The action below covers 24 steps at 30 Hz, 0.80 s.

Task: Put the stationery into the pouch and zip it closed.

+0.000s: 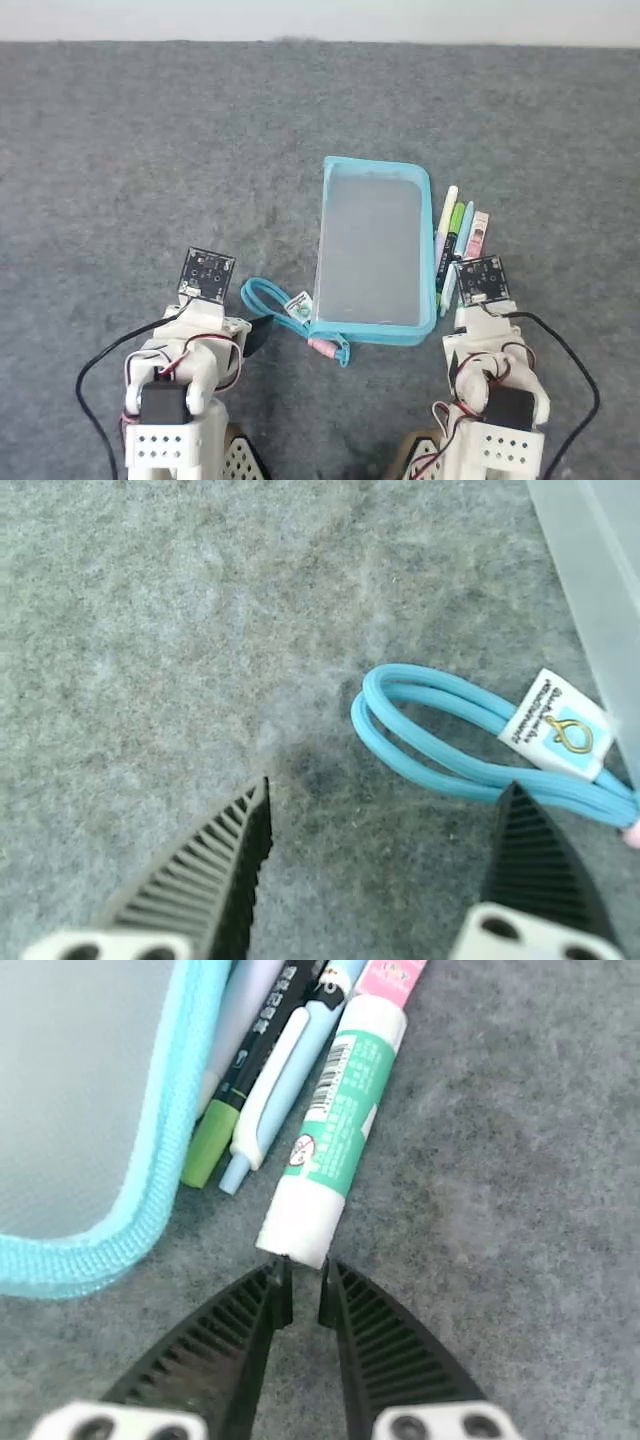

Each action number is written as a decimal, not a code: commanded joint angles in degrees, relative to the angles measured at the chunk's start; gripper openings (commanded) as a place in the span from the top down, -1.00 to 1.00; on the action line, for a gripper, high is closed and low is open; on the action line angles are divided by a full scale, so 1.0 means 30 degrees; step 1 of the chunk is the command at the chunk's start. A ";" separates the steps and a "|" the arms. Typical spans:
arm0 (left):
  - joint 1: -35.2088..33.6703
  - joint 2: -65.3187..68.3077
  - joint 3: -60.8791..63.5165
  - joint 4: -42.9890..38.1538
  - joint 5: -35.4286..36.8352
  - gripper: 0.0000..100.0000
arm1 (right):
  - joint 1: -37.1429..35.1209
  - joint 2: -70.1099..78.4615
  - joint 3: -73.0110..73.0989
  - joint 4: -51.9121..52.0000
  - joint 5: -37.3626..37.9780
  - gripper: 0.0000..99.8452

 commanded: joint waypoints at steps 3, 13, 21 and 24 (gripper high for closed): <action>-0.0088 -0.0410 -0.0161 0.0088 -0.0147 0.33 | 0.0190 -0.0103 0.0381 -0.0513 0.0264 0.86; -0.0088 -0.0410 -0.0161 0.0088 -0.0147 0.33 | 0.0190 -0.0132 0.0381 -0.0601 0.0264 0.85; -0.0088 -0.0410 -0.0161 0.0088 -0.0147 0.33 | -0.0103 -0.0161 0.0176 -0.0835 0.3516 0.85; -0.0088 -0.0410 -0.0161 0.0088 -0.0147 0.33 | -0.0513 -0.0161 0.0088 -0.1597 0.5275 0.86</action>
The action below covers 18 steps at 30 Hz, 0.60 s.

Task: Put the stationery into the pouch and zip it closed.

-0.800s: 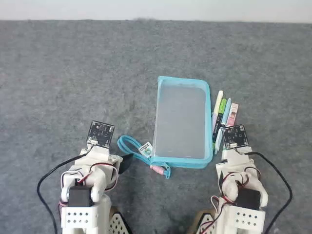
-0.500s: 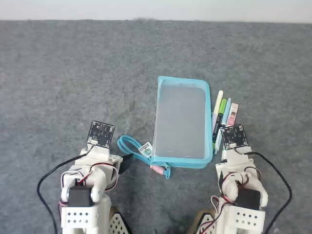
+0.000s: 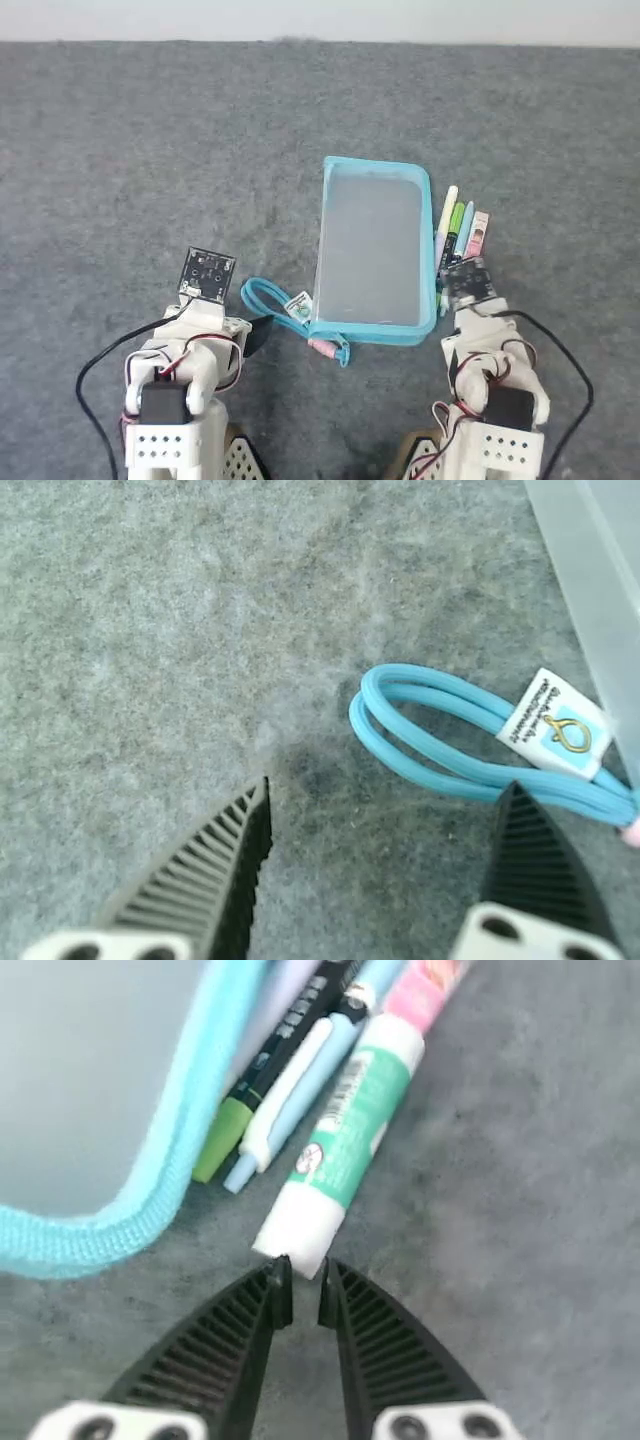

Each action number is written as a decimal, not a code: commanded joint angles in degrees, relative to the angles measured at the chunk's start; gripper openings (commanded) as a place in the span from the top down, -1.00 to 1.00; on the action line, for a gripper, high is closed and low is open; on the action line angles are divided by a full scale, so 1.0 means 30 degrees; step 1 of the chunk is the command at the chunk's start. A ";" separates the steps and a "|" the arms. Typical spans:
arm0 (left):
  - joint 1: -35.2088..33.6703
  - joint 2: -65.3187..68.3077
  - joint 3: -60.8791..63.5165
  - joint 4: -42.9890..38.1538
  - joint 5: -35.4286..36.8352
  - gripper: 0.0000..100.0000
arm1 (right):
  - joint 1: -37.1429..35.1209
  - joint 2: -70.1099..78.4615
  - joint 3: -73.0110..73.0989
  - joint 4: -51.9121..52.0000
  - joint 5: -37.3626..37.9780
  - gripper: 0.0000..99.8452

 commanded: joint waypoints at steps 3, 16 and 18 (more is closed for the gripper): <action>-0.0088 -0.0410 -0.0161 0.0088 -0.0147 0.33 | -0.1070 0.0015 -0.0352 -0.0923 0.1084 0.86; -0.0088 -0.0410 -0.0161 0.0088 -0.0147 0.33 | -0.2447 0.3267 -0.5861 0.0015 0.0938 0.85; -0.0088 -0.0410 -0.0161 0.0088 -0.0147 0.33 | -0.2945 0.5582 -0.6711 -0.0542 0.0322 0.85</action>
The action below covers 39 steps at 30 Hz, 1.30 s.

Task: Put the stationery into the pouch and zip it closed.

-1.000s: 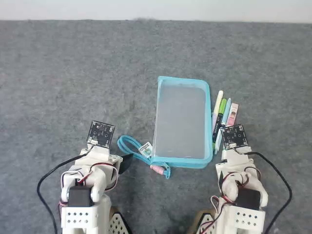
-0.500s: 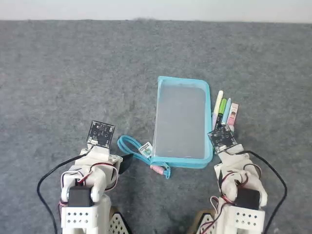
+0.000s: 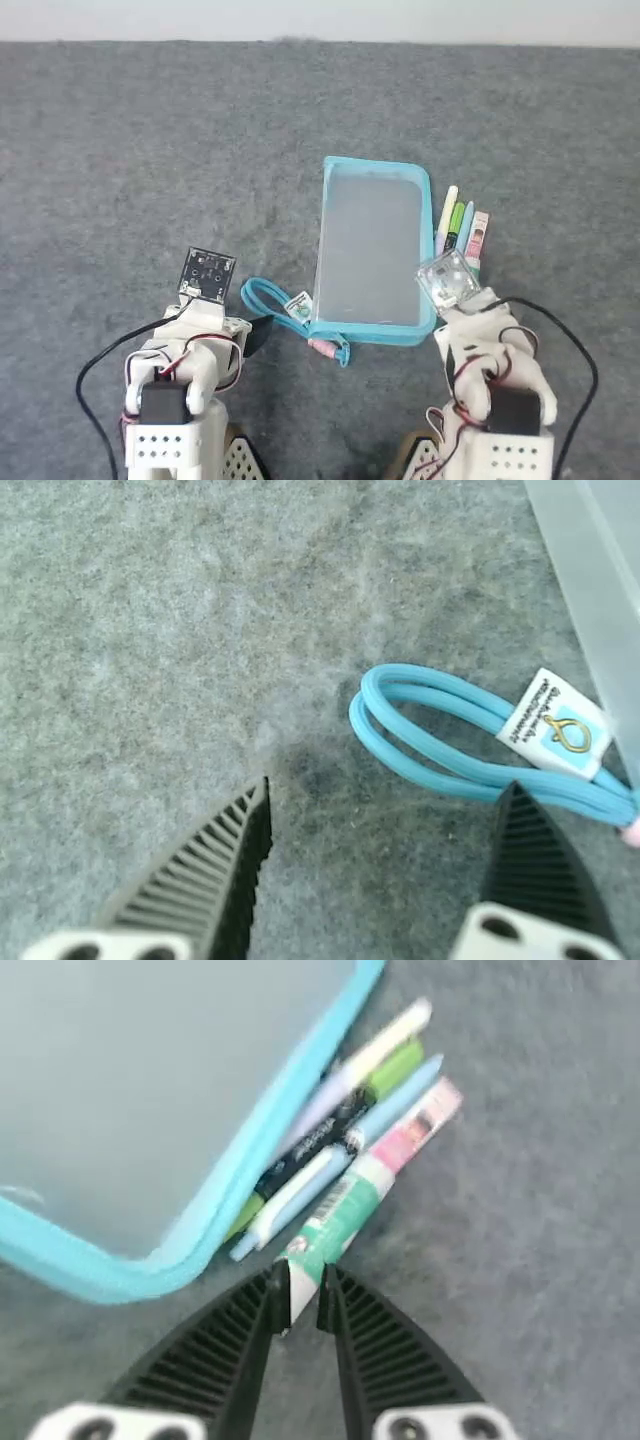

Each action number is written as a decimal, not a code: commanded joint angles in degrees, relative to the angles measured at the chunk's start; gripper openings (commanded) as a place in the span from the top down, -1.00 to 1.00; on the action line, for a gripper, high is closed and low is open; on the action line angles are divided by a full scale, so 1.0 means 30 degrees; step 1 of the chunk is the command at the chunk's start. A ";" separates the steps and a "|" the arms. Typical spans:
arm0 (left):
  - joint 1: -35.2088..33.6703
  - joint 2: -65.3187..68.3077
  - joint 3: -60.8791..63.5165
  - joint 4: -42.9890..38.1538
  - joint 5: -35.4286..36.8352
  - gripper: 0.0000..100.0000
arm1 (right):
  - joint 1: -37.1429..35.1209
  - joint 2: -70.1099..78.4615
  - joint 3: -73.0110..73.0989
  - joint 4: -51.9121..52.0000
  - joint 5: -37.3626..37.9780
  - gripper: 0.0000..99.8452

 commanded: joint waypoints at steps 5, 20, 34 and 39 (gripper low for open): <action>-0.0088 -0.0410 -0.0161 0.0088 -0.0147 0.33 | -0.4352 0.8571 -0.3985 -0.0923 -0.1114 0.85; -0.0088 -0.0410 -0.0161 0.0088 -0.0147 0.33 | -0.6256 1.6747 -0.4601 -0.3092 -0.1114 0.85; -0.0088 -0.0410 -0.0161 0.0088 -0.0147 0.33 | -0.6256 2.2842 -1.0813 -0.3326 -0.2022 0.85; -0.0088 -0.0410 -0.0161 0.0088 -0.0147 0.33 | -0.6227 2.6125 -1.4242 -0.3795 -0.2227 0.86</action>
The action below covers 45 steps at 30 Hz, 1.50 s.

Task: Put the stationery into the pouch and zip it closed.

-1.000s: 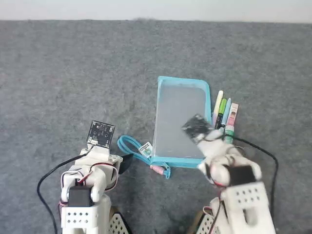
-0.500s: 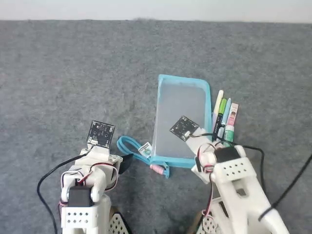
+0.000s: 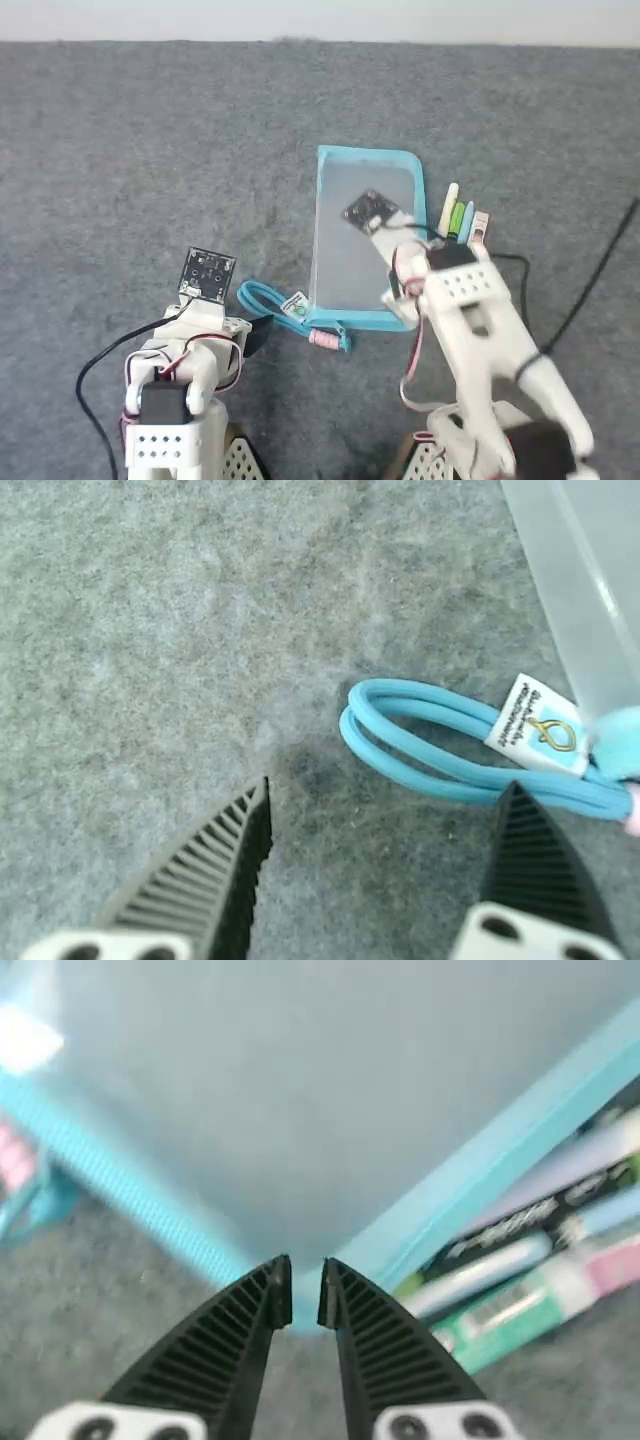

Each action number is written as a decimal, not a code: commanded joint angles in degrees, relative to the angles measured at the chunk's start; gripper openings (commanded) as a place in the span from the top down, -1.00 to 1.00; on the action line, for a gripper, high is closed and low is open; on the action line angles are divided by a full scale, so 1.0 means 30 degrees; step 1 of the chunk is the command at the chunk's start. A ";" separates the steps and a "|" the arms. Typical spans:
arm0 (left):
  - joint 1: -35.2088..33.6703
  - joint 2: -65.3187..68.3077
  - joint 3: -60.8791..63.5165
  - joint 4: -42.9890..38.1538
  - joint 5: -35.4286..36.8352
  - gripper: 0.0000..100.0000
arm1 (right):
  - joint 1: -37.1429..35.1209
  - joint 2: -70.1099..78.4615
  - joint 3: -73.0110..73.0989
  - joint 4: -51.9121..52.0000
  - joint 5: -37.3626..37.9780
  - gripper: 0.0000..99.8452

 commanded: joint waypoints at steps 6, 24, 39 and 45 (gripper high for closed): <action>-0.0117 -0.0410 -0.0161 0.0088 -0.0147 0.33 | -0.0659 -0.0366 -0.3370 0.3238 -0.0117 0.85; -0.0117 -0.0410 -0.0161 0.0088 -0.0147 0.33 | -0.0278 -0.0308 0.1407 -0.0161 0.2227 0.85; -0.0117 -0.0410 -0.0161 0.0088 -0.0147 0.33 | 0.2066 0.9011 -0.8000 -0.1421 0.0264 0.85; -0.0117 -0.0410 -0.0161 0.0088 -0.0147 0.33 | 0.1656 0.8952 -1.0168 -0.0718 -0.3634 0.85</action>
